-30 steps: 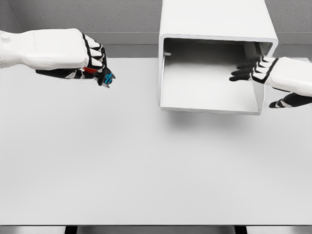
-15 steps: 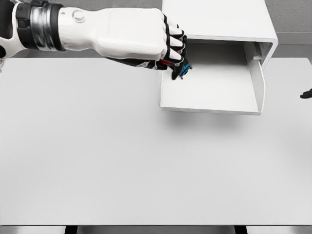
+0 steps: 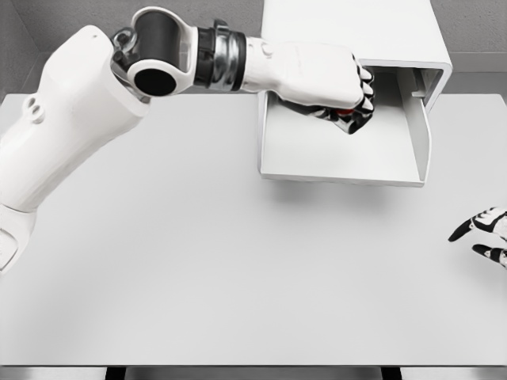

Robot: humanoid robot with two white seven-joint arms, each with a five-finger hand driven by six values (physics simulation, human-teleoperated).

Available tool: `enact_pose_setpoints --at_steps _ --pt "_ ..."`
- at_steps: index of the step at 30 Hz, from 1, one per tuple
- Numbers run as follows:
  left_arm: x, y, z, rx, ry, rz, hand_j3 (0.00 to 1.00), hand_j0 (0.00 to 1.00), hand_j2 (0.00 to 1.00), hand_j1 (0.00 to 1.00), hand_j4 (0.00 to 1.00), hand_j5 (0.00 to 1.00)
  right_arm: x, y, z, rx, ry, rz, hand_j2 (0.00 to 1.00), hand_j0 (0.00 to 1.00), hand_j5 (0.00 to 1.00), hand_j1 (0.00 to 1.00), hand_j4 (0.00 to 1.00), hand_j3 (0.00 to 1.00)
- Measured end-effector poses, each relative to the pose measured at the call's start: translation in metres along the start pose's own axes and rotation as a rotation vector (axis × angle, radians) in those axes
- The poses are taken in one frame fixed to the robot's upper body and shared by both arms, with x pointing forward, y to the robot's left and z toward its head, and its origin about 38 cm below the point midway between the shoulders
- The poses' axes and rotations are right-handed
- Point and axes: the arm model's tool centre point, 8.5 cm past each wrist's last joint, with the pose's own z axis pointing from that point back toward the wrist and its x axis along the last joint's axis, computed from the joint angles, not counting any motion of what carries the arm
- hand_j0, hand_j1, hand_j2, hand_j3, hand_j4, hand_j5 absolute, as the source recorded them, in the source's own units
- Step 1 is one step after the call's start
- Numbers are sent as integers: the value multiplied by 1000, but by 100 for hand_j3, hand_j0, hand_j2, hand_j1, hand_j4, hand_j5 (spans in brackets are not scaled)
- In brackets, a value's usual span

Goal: Slide open multi-storey tabletop storage cabinets and put open load switch and slide close multi-storey tabletop storage cabinets

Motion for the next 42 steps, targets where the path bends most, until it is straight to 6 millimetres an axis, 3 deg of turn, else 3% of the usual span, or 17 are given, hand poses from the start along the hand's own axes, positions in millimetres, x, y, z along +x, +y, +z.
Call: enact_pose_setpoints --at_steps 5,9,11,19,28,31,35,39,41,42 --pt "-1 -5 -4 -19 1 3 55 55 55 55 55 55 4 3 -17 47 -35 23 59 59 59 59 59 59" --pt "-2 -7 -3 -23 4 7 90 90 90 90 90 90 6 -8 -23 44 -47 58 60 60 60 60 60 60" --pt "-4 -7 -2 -23 10 11 100 100 100 100 100 100 6 -11 -24 45 -49 67 60 60 60 60 60 60" --pt "-16 -15 0 -28 39 49 100 100 100 100 100 100 7 -21 -27 31 -55 91 62 62 62 62 62 62" --pt "2 0 -33 4 -31 35 100 100 100 100 100 100 7 -24 -28 26 -57 96 62 62 62 62 62 62" --pt "4 2 -36 12 -39 35 100 100 100 100 100 100 12 -38 -39 8 -85 126 62 62 62 62 62 62" --pt "6 6 -38 21 -47 36 100 100 100 100 100 100 14 -26 -46 45 -106 112 62 62 62 62 62 62" --pt "4 22 -23 74 -64 53 100 100 100 100 100 100 15 -26 -47 58 -109 115 62 62 62 62 62 62" --pt "9 31 3 138 -106 99 100 100 100 100 100 100 15 -25 -47 61 -110 115 62 62 62 62 62 62" --pt "10 35 26 177 -120 131 100 100 100 100 100 100 15 -26 -47 61 -111 116 62 62 62 62 62 62"
